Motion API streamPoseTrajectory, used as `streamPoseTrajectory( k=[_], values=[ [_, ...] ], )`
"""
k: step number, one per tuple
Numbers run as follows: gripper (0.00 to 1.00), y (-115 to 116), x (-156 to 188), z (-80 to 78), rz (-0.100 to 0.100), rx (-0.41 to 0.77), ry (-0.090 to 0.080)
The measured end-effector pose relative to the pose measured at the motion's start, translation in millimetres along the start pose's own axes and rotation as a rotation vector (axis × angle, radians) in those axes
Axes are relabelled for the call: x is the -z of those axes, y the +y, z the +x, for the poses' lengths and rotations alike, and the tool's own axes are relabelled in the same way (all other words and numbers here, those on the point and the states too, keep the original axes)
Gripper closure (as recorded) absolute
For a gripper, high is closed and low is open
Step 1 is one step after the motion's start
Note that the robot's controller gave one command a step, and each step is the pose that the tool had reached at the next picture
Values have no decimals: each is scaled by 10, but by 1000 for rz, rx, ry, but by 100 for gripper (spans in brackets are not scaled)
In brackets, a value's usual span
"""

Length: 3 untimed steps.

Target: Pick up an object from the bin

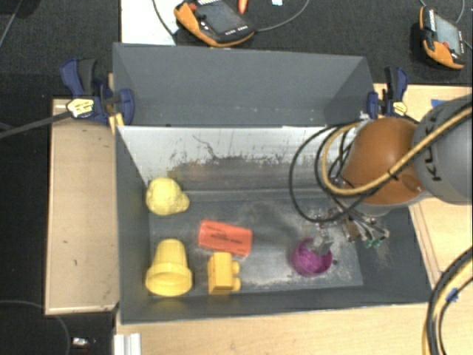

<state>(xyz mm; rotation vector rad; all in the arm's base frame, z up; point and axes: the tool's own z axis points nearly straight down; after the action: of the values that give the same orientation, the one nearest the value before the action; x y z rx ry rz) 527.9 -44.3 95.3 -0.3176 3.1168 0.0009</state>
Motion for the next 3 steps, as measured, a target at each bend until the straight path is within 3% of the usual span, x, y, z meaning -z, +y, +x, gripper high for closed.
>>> streamPoseTrajectory(
  k=[1, 2, 3],
  values=[
    [100, -165, -63, -93, 1, 86, -6],
    [100, -70, -118, -641, 1, 75, -10],
    [100, -95, 152, -483, -3, 64, 5]
  ],
)
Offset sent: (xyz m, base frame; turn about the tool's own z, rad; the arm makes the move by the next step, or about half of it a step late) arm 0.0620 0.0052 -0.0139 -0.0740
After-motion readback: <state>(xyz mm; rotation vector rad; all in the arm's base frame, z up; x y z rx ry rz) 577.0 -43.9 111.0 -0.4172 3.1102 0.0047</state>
